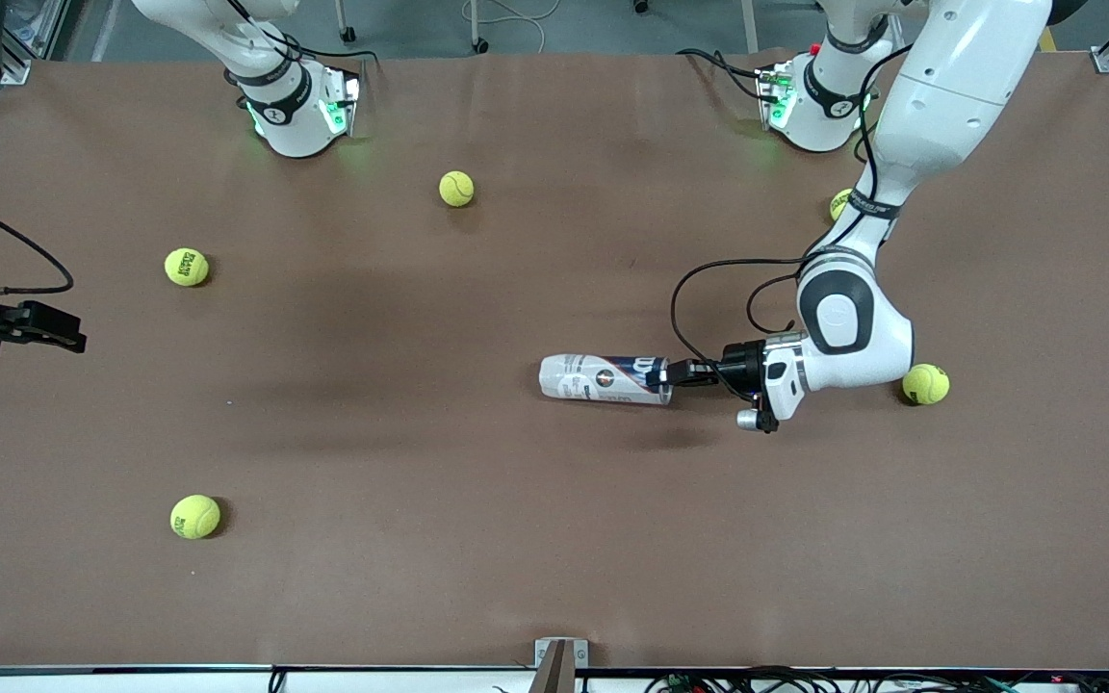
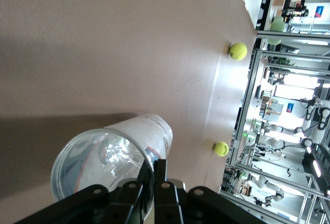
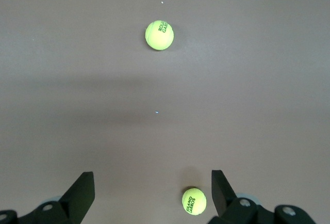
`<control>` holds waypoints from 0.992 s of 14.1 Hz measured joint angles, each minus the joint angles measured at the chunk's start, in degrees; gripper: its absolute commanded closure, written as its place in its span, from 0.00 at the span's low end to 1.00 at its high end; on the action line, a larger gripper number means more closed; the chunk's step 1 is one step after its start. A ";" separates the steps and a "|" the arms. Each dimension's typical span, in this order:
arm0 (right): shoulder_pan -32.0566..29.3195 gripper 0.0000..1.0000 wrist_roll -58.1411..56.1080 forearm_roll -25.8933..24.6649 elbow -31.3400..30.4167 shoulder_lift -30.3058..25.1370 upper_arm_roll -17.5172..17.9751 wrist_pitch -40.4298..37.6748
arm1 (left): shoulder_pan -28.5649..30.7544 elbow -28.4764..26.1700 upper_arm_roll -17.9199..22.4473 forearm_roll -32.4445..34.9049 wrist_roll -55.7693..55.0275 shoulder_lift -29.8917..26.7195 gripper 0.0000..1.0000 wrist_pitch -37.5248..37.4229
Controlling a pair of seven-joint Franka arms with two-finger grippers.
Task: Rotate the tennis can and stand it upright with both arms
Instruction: 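Tilt the can end upward with the left gripper, pivoting on its base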
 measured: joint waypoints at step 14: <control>-0.82 0.00 0.50 0.69 0.75 -1.62 1.63 -7.37 | -5.77 18.47 -1.87 50.85 -59.99 -8.42 1.00 -7.44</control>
